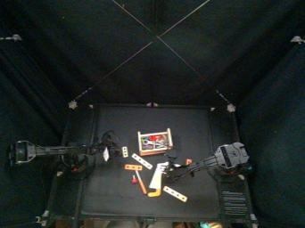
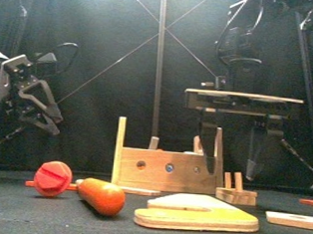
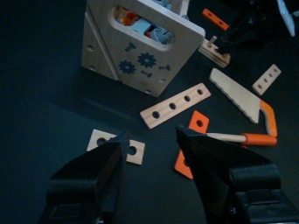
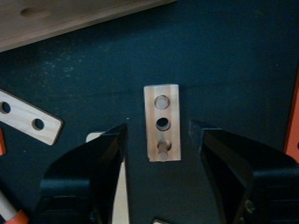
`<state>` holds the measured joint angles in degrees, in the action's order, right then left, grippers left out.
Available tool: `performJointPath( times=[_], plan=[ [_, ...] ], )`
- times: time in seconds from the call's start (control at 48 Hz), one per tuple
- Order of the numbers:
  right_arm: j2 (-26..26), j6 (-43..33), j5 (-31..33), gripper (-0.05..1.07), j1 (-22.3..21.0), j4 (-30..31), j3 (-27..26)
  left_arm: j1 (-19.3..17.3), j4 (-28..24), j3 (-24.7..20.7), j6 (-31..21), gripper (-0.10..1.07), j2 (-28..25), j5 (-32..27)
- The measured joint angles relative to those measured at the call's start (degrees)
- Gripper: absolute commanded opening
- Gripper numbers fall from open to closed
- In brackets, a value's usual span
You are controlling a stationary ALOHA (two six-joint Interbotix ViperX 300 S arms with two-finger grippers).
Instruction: Place 3 holed block onto pegged block
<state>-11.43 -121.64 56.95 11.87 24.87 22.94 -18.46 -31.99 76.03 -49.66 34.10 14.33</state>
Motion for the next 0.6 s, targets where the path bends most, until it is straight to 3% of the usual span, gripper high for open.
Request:
performJointPath(
  times=[0.604],
  plan=[
    [0.35, 0.0, 0.09, 1.0, 0.7, 1.93, 0.0, 0.0, 0.0, 0.0, 0.0, 0.85, 0.0, 0.0]
  ],
)
